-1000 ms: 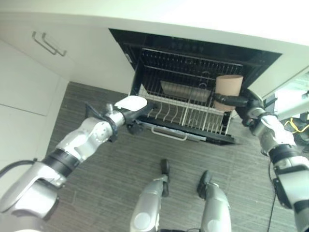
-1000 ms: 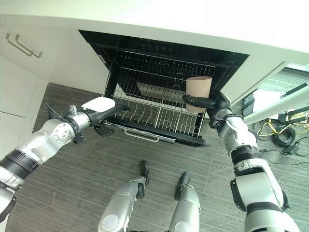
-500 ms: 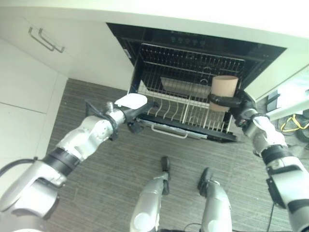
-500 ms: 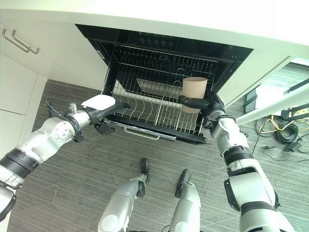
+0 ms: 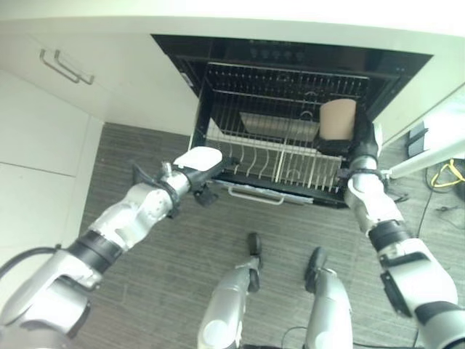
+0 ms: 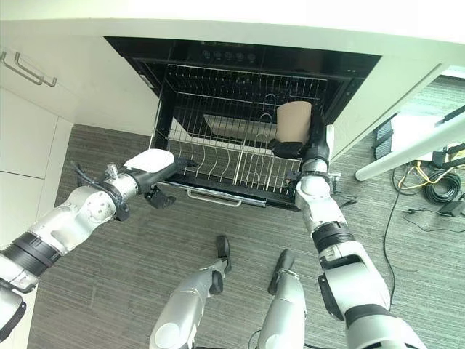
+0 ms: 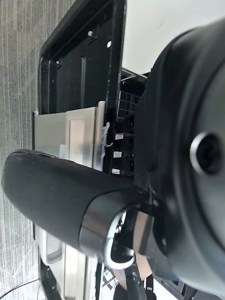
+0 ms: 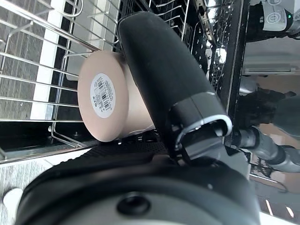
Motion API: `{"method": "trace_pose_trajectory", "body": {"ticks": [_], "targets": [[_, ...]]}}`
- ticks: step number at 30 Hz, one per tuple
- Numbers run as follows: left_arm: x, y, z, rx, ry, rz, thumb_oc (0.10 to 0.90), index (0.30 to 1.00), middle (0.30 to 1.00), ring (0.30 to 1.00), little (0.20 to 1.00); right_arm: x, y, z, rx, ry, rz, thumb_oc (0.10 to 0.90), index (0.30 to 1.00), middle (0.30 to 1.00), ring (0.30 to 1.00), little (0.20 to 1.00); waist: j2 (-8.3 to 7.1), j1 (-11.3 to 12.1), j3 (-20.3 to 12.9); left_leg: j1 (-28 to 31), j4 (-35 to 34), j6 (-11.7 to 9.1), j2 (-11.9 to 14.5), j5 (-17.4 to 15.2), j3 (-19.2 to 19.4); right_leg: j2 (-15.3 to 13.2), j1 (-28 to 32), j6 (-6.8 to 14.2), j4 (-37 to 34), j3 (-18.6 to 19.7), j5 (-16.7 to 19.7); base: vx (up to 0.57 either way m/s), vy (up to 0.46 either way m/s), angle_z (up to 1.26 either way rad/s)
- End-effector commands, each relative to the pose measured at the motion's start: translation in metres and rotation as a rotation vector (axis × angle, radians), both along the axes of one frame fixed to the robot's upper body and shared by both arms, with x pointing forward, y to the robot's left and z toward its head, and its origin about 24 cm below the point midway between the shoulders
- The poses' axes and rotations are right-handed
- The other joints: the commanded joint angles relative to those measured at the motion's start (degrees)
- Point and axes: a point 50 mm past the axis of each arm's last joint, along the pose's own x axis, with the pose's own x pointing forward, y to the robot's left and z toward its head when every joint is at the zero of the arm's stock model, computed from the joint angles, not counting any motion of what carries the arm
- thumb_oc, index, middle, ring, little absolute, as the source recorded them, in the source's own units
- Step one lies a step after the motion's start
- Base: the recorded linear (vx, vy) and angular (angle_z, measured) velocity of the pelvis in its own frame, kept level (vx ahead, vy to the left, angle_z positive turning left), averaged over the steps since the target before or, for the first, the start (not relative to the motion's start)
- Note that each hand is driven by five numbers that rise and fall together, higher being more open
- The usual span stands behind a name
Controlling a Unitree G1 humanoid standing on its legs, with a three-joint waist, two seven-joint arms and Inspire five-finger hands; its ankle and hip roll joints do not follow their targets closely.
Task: Place the dishes in the dishwasher.
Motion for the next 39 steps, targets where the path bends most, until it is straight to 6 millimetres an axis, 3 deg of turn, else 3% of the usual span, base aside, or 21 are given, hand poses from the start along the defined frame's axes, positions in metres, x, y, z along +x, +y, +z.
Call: {"method": "trace_pose_trajectory", "body": {"ticks": [1, 5, 11, 21, 33, 39], "targets": [[0.002, -0.018, 0.049, -0.127, -0.234, -0.053, 0.800, 0.900, 0.900, 0.900, 0.900, -0.011, -0.036, 0.062, -0.138, -0.273, -0.213, 0.800, 0.900, 0.900, 0.900, 0.900, 4.05, -0.9, -0.9, 0.3, 5.5, -4.5, 3.3, -6.3, -2.6, 0.4, 0.9, 5.3, -8.9, 3.2, 6.9, 0.00, 0.051, -0.01], [0.000, -0.018, 0.048, -0.136, -0.230, -0.052, 0.800, 0.900, 0.900, 0.900, 0.900, -0.013, -0.033, 0.064, -0.150, -0.302, -0.248, 0.800, 0.900, 0.900, 0.900, 0.900, 4.67, -1.0, -0.9, 0.3, 5.5, -4.5, 3.2, -6.3, -2.4, 0.3, 0.7, 5.3, -8.9, 3.2, 6.9, 0.00, 0.037, 0.00], [-0.003, -0.017, 0.042, -0.143, -0.222, -0.043, 0.800, 0.900, 0.900, 0.900, 0.900, -0.018, -0.026, 0.051, -0.074, -0.300, -0.233, 0.800, 0.900, 0.900, 0.900, 0.900, 4.71, -1.5, -0.9, 0.9, 5.5, -4.4, 3.4, -6.6, -2.1, 0.5, 1.0, 5.3, -8.9, 3.4, 6.9, 0.00, 0.006, -0.02], [-0.005, -0.012, 0.033, -0.163, -0.195, 0.000, 0.800, 0.900, 0.900, 0.900, 0.900, -0.024, 0.002, 0.033, 0.046, -0.285, -0.021, 0.800, 0.900, 0.900, 0.900, 0.900, 4.74, -2.6, -0.9, 3.5, 5.5, -4.6, 3.7, -7.0, -1.5, 0.3, 3.2, 5.3, -8.9, 3.5, 6.5, -0.01, 0.011, -0.07], [-0.008, -0.005, 0.004, -0.168, -0.137, 0.050, 0.800, 0.900, 0.900, 0.900, 0.900, -0.038, 0.048, -0.006, 0.260, -0.155, 0.371, 0.800, 0.900, 0.900, 0.900, 0.900, 3.67, -4.1, -2.3, 10.0, 5.5, -4.9, 4.3, -8.1, -0.6, -0.7, 9.5, 5.4, -8.9, 2.8, 5.2, 0.01, 0.002, -0.01], [-0.011, -0.004, -0.009, -0.169, -0.102, 0.065, 0.800, 0.900, 0.900, 0.900, 0.900, -0.045, 0.052, -0.020, 0.312, -0.129, 0.375, 0.800, 0.900, 0.900, 0.900, 0.900, 3.61, -4.0, -4.4, 11.8, 5.5, -4.9, 4.5, -8.7, -0.1, -1.4, 11.6, 5.7, -8.9, 2.1, 4.4, 0.03, 0.005, 0.01]]}}
